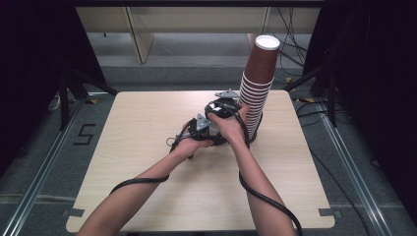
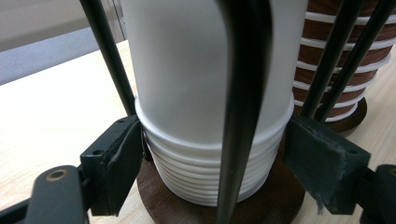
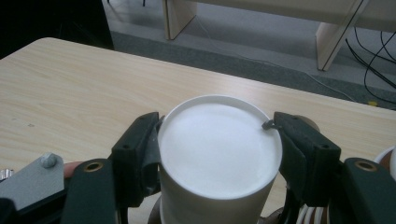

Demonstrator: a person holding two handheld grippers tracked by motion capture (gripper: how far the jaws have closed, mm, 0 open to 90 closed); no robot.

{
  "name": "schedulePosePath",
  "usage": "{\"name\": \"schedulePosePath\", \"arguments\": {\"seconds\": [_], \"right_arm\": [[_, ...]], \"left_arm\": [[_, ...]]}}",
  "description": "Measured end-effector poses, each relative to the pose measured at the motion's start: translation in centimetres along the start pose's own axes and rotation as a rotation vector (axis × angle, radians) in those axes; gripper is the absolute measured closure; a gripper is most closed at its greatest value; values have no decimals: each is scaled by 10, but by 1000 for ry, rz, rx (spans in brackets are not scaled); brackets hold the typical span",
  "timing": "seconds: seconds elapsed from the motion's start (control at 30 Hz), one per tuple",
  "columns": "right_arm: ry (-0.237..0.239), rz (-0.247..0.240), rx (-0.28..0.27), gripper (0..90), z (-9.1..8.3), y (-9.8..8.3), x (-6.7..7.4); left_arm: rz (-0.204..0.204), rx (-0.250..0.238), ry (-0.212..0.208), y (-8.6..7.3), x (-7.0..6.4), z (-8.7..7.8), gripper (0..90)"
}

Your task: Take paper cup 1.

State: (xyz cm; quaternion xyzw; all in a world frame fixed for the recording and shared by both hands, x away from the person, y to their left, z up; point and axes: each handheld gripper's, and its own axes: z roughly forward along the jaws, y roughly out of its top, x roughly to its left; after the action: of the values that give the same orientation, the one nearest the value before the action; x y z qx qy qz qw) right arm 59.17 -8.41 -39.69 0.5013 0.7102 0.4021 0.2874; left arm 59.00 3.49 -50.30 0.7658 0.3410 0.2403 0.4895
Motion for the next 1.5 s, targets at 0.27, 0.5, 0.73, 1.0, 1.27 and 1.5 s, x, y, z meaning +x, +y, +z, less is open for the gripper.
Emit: {"name": "schedulePosePath", "arguments": {"seconds": [0.27, 0.5, 0.73, 1.0, 1.27, 1.5], "right_arm": [[-2, -4, -10, 354, -1, 2, 0], [-14, -23, -4, 338, 0, 2, 3], [-17, -18, 12, 332, 3, 2, 2], [-9, -4, 5, 354, 1, 3, 1], [-7, -9, -27, 359, -6, 11, 2], [-2, 3, -60, 360, -12, 15, -1]], "left_arm": [[12, 11, 14, 1, 0, -1, 201], [8, 10, 5, 1, 0, 0, 201], [12, 13, 14, 1, 0, -1, 201], [15, 16, 13, 1, 0, 0, 201], [23, 14, 8, 1, 0, 1, 202], [19, 9, 11, 1, -1, 1, 202]]}}
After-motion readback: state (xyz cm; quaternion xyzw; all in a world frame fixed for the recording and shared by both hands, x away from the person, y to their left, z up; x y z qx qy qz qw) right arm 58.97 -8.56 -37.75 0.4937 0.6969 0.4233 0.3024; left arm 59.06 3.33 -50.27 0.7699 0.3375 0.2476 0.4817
